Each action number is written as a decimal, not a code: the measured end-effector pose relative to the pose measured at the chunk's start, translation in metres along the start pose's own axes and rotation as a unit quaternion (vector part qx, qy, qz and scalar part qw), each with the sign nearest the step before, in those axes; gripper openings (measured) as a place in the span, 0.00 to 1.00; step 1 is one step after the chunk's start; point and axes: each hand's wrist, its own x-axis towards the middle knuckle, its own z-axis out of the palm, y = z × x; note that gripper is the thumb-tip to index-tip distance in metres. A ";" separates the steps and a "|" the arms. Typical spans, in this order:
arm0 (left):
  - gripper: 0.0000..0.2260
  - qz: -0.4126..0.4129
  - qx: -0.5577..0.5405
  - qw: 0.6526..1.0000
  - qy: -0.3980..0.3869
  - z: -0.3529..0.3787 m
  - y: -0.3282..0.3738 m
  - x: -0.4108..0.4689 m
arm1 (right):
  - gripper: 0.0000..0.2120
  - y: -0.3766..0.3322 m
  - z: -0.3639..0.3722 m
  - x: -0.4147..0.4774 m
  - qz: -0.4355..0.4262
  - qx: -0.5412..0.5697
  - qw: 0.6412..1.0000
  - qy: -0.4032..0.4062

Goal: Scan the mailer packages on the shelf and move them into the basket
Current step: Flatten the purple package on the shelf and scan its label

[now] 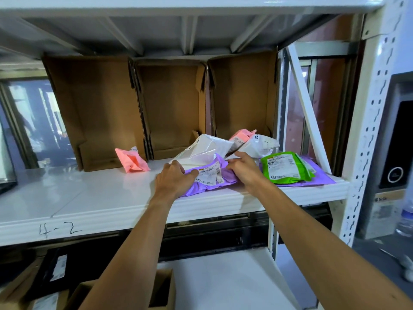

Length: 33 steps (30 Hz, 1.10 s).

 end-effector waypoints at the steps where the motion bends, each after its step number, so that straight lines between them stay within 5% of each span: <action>1: 0.19 -0.002 -0.006 1.000 0.002 -0.001 0.000 0.000 | 0.15 0.000 -0.001 0.001 0.014 0.026 1.000 0.007; 5: 0.19 -0.006 -0.014 1.000 -0.001 -0.002 0.002 -0.001 | 0.07 0.001 -0.002 0.001 0.011 0.045 0.999 -0.004; 15: 0.19 0.023 -0.027 0.999 0.000 -0.006 0.006 -0.009 | 0.12 0.008 0.003 0.005 -0.047 -0.142 0.988 -0.041; 22: 0.37 -0.004 -0.005 0.997 -0.077 -0.006 0.006 -0.022 | 0.12 0.003 -0.007 -0.005 -0.116 -0.254 0.960 -0.015; 27: 0.25 0.016 -0.089 0.989 -0.117 -0.001 0.035 -0.032 | 0.12 -0.010 -0.031 -0.014 -0.178 -0.294 0.938 0.035; 33: 0.24 0.044 -0.221 0.965 -0.134 0.026 0.083 -0.037 | 0.13 -0.024 -0.079 -0.006 -0.175 -0.288 0.938 0.080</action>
